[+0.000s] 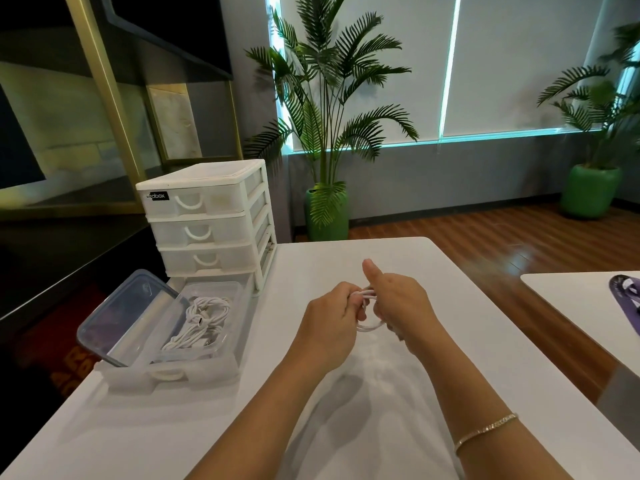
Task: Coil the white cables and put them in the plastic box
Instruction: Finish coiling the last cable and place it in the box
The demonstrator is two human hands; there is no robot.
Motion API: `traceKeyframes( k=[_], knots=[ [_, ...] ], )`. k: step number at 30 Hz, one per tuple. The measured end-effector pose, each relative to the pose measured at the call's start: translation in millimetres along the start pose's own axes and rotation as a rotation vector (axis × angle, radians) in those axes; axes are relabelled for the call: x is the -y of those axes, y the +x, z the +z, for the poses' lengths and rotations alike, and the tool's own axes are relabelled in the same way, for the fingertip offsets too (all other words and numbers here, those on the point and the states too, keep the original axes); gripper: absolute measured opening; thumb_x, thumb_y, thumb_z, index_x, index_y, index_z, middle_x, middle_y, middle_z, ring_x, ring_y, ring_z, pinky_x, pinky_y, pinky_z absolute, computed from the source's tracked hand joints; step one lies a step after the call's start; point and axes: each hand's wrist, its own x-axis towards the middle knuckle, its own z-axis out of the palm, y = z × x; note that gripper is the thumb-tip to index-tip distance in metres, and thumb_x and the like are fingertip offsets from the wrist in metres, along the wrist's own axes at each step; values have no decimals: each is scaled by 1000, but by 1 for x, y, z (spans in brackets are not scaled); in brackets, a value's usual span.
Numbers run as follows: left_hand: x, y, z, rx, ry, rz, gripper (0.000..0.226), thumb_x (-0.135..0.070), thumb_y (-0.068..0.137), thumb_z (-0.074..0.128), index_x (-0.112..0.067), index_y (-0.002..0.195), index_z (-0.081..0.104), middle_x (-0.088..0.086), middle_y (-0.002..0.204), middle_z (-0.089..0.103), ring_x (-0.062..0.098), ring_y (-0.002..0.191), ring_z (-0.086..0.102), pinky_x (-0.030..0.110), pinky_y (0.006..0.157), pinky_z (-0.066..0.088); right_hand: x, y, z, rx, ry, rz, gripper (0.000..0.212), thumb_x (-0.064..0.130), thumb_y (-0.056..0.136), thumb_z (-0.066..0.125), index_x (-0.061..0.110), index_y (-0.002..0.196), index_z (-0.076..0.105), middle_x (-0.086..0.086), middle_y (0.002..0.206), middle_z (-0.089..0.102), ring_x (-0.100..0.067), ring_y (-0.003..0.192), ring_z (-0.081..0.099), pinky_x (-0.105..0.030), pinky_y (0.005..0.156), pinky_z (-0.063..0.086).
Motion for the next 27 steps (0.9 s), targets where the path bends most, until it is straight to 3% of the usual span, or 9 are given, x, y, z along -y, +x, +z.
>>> traceKeyframes(
  k=[3, 5, 9, 12, 15, 17, 21, 23, 27],
  knots=[
    [4, 4, -6, -68, -58, -114, 24, -28, 100, 33, -19, 91, 53, -4, 87, 57, 10, 70, 49, 11, 62, 39, -3, -2, 6, -62, -54, -237, 41, 52, 88, 43, 15, 101, 53, 1, 91, 58, -15, 82, 58, -26, 75, 46],
    [8, 8, -8, -105, -113, -195, 25, -30, 100, 34, -20, 92, 55, -4, 86, 57, 11, 73, 51, 18, 70, 43, -6, -2, 7, -148, -76, -379, 38, 46, 85, 53, 17, 110, 54, 1, 104, 57, -12, 92, 52, -26, 81, 47],
    [12, 12, -8, -164, -309, -302, 27, -32, 99, 36, -19, 93, 59, -3, 81, 57, 13, 74, 51, 23, 74, 47, -9, -2, 7, -237, -209, -631, 21, 33, 82, 66, 15, 91, 63, -5, 108, 59, -10, 95, 42, -11, 75, 35],
    [9, 13, -11, -184, -477, -356, 28, -28, 99, 37, -20, 88, 61, 0, 81, 61, 14, 74, 53, 20, 69, 48, -10, -4, 8, -263, -242, -689, 14, 28, 78, 72, 15, 82, 70, -8, 103, 62, -11, 93, 39, -19, 74, 33],
    [5, 13, -12, -234, -599, -385, 28, -27, 98, 40, -24, 82, 62, 3, 87, 65, 17, 80, 59, 21, 73, 50, -9, -5, 9, -318, -289, -691, 16, 35, 74, 74, 22, 84, 75, -7, 105, 65, -17, 95, 46, -29, 78, 34],
    [4, 12, -12, -255, -635, -383, 23, -27, 96, 43, -20, 91, 65, 4, 95, 67, 18, 85, 62, 22, 76, 51, -6, -7, 11, -274, -305, -639, 20, 40, 79, 68, 24, 90, 75, -3, 114, 62, -17, 105, 47, -29, 84, 35],
    [5, 9, -14, -294, -435, -247, 29, -26, 94, 48, -14, 114, 65, 4, 108, 68, 18, 96, 63, 24, 83, 51, 0, -8, 10, -146, -307, -483, 25, 38, 88, 57, 22, 98, 73, 5, 121, 53, -11, 113, 39, -24, 92, 33],
    [7, 7, -17, -332, -275, -122, 28, -23, 93, 51, -16, 116, 65, 3, 113, 68, 15, 100, 60, 24, 89, 48, 4, -10, 5, -85, -157, -403, 20, 32, 90, 56, 20, 87, 72, 7, 108, 53, -12, 108, 44, -24, 88, 36],
    [12, 5, -19, -396, -60, 37, 27, -15, 91, 55, -14, 116, 66, 5, 110, 69, 10, 97, 60, 18, 87, 45, 12, -15, -2, 27, 202, -245, 29, 18, 91, 51, 11, 65, 62, 5, 73, 53, -11, 73, 49, -23, 67, 41]
  ],
)
